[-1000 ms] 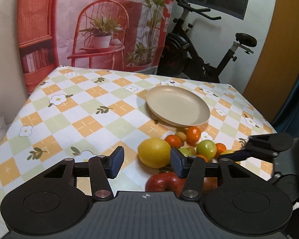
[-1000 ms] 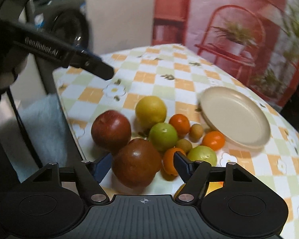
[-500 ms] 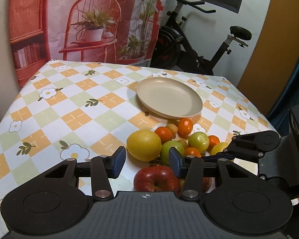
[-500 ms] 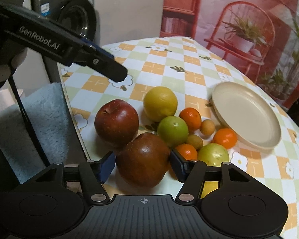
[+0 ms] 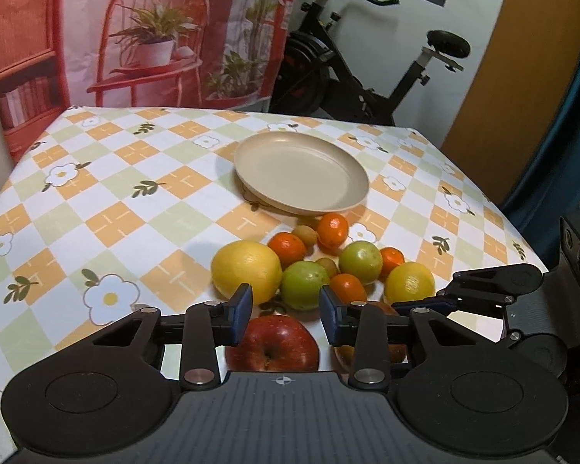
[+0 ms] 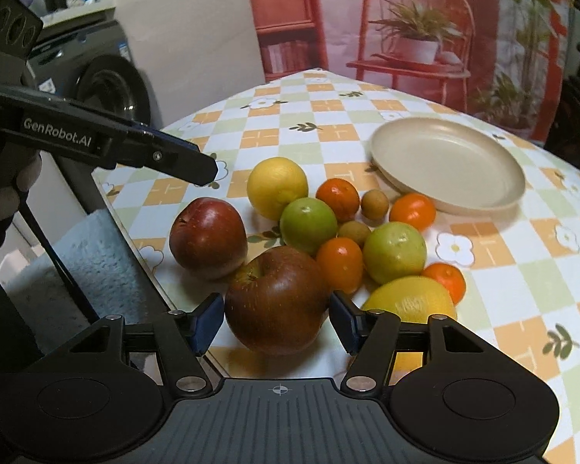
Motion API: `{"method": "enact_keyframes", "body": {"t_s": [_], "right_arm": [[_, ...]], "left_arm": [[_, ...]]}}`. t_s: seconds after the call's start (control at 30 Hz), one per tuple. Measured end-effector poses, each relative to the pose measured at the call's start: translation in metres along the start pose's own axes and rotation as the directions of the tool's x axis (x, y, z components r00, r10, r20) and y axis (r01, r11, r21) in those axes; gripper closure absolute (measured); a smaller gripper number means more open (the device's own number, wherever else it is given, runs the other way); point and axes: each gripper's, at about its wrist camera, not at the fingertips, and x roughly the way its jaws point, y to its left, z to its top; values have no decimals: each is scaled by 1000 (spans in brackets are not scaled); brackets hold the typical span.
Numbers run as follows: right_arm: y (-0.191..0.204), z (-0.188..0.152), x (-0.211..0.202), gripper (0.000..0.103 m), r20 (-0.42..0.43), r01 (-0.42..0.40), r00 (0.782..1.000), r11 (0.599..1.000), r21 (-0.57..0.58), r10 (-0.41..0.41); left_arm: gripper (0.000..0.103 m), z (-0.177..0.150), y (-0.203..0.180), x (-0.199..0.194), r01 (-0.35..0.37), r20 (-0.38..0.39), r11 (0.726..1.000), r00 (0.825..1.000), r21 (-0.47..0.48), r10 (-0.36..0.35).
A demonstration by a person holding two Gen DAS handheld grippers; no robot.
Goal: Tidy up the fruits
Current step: 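Move the left tool toward a red apple at the fruit pile, then close the left tool around the red apple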
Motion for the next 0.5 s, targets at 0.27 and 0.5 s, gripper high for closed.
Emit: {"method": "enact_keyframes", "body": {"t_s": [0.27, 0.5], "right_arm": [[-1, -6, -2, 47, 10, -7, 1000, 998, 69, 6], [-5, -10, -2, 47, 15, -24, 1000, 994, 111, 23]], "left_arm": [[64, 4, -12, 15, 55, -48, 998, 997, 40, -53], [64, 4, -26, 23, 100, -88, 991, 992, 91, -92]]}}
